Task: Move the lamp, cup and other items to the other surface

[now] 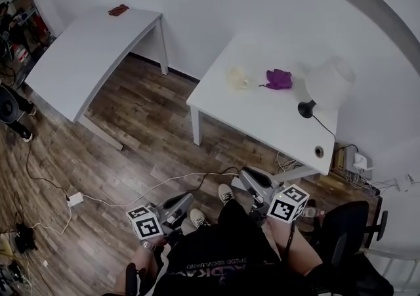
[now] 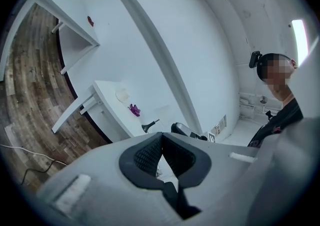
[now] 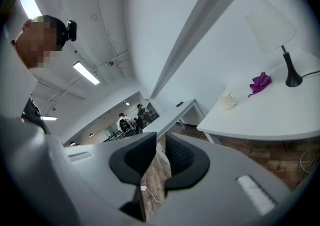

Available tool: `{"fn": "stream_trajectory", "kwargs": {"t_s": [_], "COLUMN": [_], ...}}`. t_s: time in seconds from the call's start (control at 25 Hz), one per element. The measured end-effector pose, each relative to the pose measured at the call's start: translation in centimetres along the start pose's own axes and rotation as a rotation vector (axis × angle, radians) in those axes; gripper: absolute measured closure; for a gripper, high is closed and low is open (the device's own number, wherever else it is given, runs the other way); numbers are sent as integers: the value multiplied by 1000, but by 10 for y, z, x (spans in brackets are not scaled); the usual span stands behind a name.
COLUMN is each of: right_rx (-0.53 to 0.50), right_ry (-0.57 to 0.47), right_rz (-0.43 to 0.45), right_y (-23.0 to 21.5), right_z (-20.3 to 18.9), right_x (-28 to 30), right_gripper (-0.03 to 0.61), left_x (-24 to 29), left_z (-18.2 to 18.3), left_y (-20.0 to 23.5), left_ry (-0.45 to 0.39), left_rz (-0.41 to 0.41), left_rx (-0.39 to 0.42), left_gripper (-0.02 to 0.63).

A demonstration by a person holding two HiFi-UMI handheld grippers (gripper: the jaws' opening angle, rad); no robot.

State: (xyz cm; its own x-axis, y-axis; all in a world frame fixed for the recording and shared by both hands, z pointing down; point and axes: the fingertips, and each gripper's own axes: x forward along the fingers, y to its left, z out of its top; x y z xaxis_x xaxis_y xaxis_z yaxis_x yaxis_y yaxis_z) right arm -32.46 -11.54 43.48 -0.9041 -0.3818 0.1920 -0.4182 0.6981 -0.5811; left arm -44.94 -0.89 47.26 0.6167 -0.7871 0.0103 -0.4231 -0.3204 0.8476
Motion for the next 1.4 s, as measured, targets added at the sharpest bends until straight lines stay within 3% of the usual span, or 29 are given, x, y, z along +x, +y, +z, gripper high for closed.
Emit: {"fn": "stream_trajectory", "kwargs": {"t_s": [0.32,0.48,0.76,1.0,1.4], "right_rx": [-84,-130,-261,-230,-322], "right_ry": [26,47,181,277,415], "right_rz": [-63,-152,-276,-370,-360], "right_y": [-59,-120,-235,-320,-370], "right_z": [47,79,112,114,115], "right_x": [44,66,115,157,213], "right_gripper": [492,486,476,466,454], "left_x": [-15,-12,4,25,45], "left_z": [26,31,40,43,47], "left_y": [10,14,23,32,56], "left_ry": [-142,-187,-240,-249,-257], "left_rz": [96,149,221,260,334], "left_rx": [15,12,-3,-33,-88], "left_gripper": [617,618,618,617,617]}}
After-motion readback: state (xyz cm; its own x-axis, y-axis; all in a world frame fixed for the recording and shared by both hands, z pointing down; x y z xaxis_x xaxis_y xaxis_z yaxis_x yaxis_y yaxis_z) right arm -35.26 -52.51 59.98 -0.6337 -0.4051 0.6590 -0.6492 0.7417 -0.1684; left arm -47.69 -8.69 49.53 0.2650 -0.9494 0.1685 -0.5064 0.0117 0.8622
